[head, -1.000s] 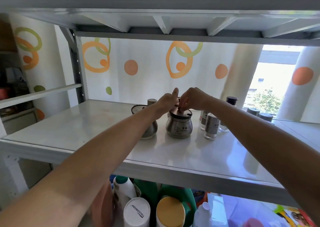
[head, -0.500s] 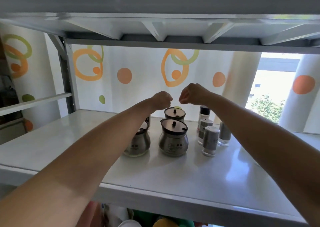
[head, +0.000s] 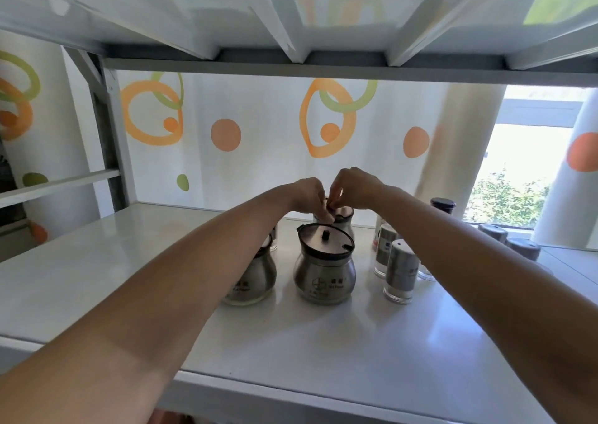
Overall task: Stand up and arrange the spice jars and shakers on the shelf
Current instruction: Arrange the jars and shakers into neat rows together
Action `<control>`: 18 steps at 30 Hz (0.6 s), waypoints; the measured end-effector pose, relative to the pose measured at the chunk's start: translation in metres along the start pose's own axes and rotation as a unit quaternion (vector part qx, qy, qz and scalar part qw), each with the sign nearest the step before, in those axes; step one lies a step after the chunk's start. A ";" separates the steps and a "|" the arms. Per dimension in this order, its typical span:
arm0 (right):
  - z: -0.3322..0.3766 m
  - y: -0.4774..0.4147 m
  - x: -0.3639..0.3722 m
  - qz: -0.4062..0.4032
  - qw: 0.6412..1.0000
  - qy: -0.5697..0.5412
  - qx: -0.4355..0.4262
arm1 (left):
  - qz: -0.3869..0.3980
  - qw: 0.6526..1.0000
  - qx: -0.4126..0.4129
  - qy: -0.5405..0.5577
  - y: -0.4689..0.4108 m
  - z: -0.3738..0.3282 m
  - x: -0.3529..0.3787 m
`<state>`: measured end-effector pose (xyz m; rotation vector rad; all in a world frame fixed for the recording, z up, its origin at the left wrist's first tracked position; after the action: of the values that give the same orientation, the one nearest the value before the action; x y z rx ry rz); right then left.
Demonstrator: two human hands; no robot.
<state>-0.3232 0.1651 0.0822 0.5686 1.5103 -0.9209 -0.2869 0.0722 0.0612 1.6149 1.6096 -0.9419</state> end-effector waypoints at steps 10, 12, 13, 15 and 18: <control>-0.001 -0.012 -0.002 -0.006 0.999 0.046 0.003 | 0.031 0.995 -0.017 0.094 -0.010 0.008 0.004; -0.001 -0.014 -0.003 0.001 0.998 0.056 -0.006 | 0.025 0.992 0.004 0.122 -0.007 0.007 0.009; -0.001 -0.015 -0.003 0.001 0.998 0.058 -0.012 | 0.020 0.989 0.012 0.143 -0.008 0.010 0.011; -0.002 -0.016 -0.001 0.001 0.998 0.058 -0.025 | 0.013 0.986 0.030 0.164 -0.009 0.012 0.017; -0.007 -0.017 0.000 0.003 0.998 0.052 -0.040 | -0.014 0.987 0.046 0.155 -0.010 0.012 0.018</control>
<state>-0.3410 0.1609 0.0853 0.5708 1.6311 -0.8337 -0.2975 0.0722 0.0399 1.8809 1.8212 -0.8208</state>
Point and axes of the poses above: each hand's wrist, its own y-axis away from the middle knuckle, its own x-axis out of the palm, z = x × y, the point moved 5 cm from there along -y, towards the middle knuckle, and after that the axes turned 5 degrees about y, right-handed, at the moved point
